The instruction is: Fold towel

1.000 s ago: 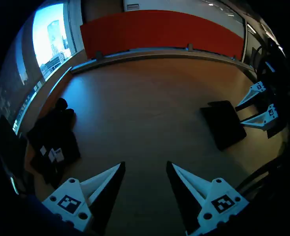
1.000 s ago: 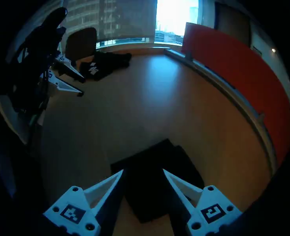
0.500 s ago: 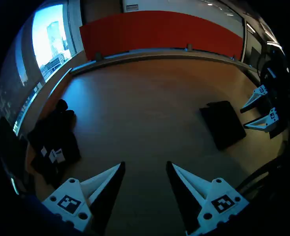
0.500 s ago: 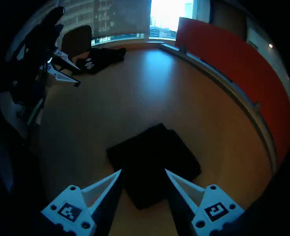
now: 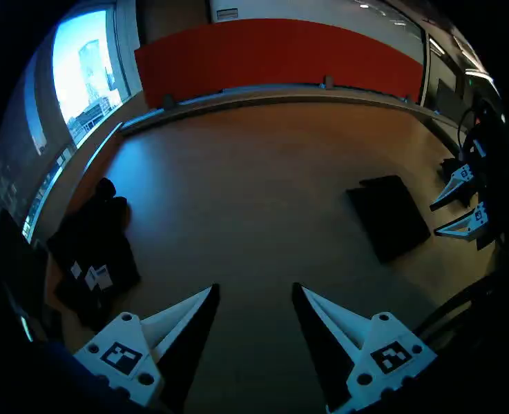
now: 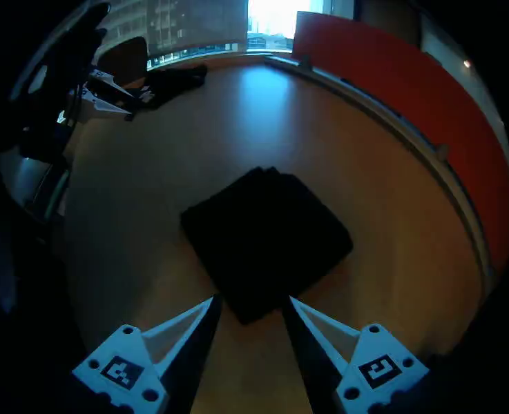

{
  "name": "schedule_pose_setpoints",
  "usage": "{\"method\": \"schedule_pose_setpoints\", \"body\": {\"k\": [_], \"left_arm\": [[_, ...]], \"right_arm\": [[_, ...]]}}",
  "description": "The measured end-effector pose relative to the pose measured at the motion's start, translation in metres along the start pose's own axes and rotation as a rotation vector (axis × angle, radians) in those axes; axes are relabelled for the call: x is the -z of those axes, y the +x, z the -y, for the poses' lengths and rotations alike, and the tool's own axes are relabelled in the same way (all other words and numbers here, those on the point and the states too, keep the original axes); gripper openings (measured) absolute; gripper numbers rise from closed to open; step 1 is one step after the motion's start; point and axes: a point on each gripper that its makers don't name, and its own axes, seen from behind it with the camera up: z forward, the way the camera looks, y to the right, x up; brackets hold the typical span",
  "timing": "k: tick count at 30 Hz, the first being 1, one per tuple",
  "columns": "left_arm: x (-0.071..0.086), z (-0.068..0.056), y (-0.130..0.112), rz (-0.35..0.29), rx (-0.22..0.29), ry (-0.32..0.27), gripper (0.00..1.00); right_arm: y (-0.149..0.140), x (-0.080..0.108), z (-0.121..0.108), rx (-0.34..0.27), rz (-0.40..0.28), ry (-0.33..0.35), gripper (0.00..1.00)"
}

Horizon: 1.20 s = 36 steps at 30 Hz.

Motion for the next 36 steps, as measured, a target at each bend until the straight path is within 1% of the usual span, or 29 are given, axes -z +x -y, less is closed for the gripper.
{"method": "schedule_pose_setpoints", "body": {"k": [12,16,24,31,34,36], "left_arm": [[0.0,-0.002,-0.002,0.002,0.001,-0.001,0.76],[0.0,-0.002,-0.002,0.002,0.002,-0.003,0.76],[0.0,-0.003,-0.004,0.002,0.006,-0.004,0.76],[0.001,-0.002,-0.003,0.001,0.007,-0.003,0.76],[0.001,-0.001,-0.004,0.001,0.006,-0.003,0.76],[0.001,-0.001,-0.004,0.002,0.007,-0.002,0.76]], "right_arm": [[-0.023,-0.01,0.004,-0.022,0.034,-0.001,0.66],[-0.028,-0.016,0.005,-0.032,0.04,-0.002,0.64],[-0.03,-0.025,0.006,-0.057,0.041,-0.001,0.49],[-0.033,-0.029,0.008,-0.07,0.046,0.0,0.41],[-0.035,-0.03,0.007,-0.079,0.049,-0.002,0.34],[-0.035,-0.03,0.007,-0.086,0.047,-0.003,0.28]]}}
